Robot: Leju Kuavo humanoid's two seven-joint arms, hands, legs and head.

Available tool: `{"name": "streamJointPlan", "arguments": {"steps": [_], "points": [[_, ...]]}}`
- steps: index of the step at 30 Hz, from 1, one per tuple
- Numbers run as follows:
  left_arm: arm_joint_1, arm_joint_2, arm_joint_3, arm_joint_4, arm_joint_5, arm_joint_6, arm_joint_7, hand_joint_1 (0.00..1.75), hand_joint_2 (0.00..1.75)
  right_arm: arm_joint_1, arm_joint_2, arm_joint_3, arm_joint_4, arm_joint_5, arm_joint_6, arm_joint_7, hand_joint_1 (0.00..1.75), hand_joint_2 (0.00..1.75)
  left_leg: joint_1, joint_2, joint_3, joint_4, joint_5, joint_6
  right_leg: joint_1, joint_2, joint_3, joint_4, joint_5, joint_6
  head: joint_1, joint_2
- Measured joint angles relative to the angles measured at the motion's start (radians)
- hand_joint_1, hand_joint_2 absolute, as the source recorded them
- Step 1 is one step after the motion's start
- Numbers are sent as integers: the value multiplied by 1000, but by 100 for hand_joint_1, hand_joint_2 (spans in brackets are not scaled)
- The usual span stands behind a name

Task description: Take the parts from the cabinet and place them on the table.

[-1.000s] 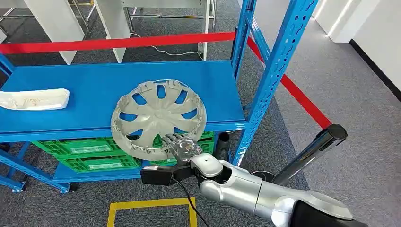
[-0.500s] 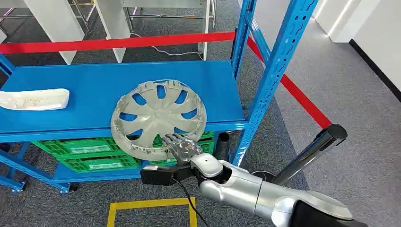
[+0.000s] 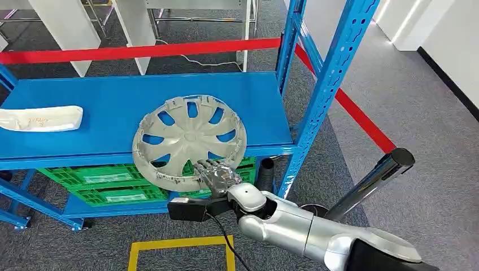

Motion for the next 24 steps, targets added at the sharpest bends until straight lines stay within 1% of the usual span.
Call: {"name": "streamJointPlan", "arguments": {"steps": [24], "points": [[0, 0, 0, 0, 0, 0, 0, 0, 0, 0, 0, 0, 0, 0, 0, 0, 0, 0, 0, 0, 0, 0, 0, 0, 0, 0, 0, 0, 0, 0, 0, 0]]}}
